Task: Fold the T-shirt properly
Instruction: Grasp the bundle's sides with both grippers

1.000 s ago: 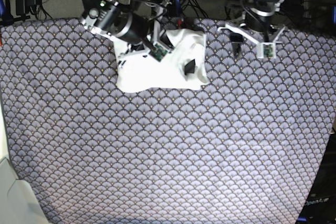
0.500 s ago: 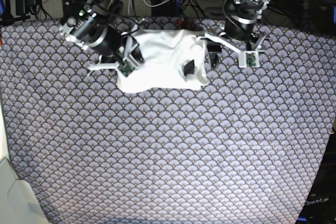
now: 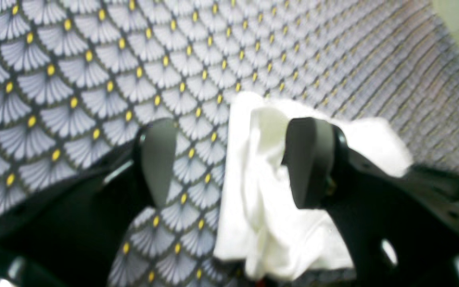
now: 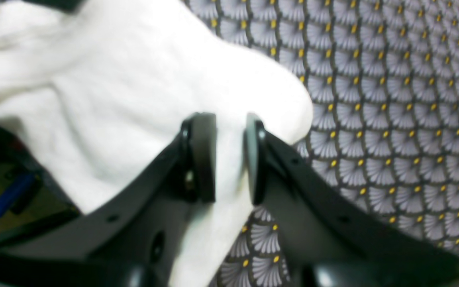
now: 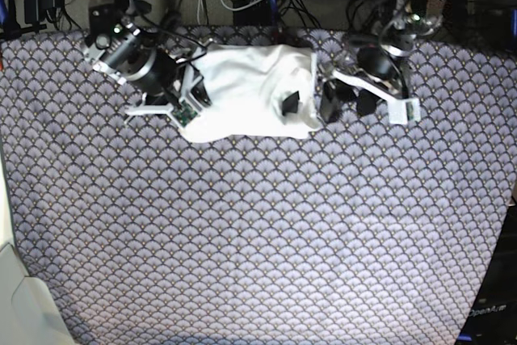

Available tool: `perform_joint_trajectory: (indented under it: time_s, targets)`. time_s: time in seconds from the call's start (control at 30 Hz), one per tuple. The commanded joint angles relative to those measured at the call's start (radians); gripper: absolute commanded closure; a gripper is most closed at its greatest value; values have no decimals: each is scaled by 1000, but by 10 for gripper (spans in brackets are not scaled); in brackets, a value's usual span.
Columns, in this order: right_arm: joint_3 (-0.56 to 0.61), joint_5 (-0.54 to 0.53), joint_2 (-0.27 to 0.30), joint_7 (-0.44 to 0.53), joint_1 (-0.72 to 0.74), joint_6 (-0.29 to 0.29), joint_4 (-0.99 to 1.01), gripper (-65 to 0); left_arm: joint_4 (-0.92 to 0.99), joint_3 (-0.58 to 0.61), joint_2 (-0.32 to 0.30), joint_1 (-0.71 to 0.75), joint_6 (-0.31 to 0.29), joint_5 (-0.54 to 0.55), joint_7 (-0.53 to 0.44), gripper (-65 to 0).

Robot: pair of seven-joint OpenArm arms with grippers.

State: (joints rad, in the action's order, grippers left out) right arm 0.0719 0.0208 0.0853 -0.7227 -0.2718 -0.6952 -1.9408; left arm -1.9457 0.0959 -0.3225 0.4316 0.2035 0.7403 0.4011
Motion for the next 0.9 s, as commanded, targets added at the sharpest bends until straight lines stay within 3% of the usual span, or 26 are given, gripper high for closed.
perform_joint_trajectory:
  time_s: [0.0,0.17,0.63,0.87]
  targets:
    - [-2,-14,1,25,16,-3,-16,-147,-14,0,-17,-1,-9,35,-12,-429]
    - [-2,-14,1,25,19,-3,-16,-147,-14,0,-50,-20,-9,117,-11,-429]
    - [4,-14,1,25,19,-3,-16,-147,-5,31,-51,-47,-11,120,-9,-429]
    - [4,-14,1,25,19,-3,-16,-147,-1,69,-37,-93,-9,120,170,-430]
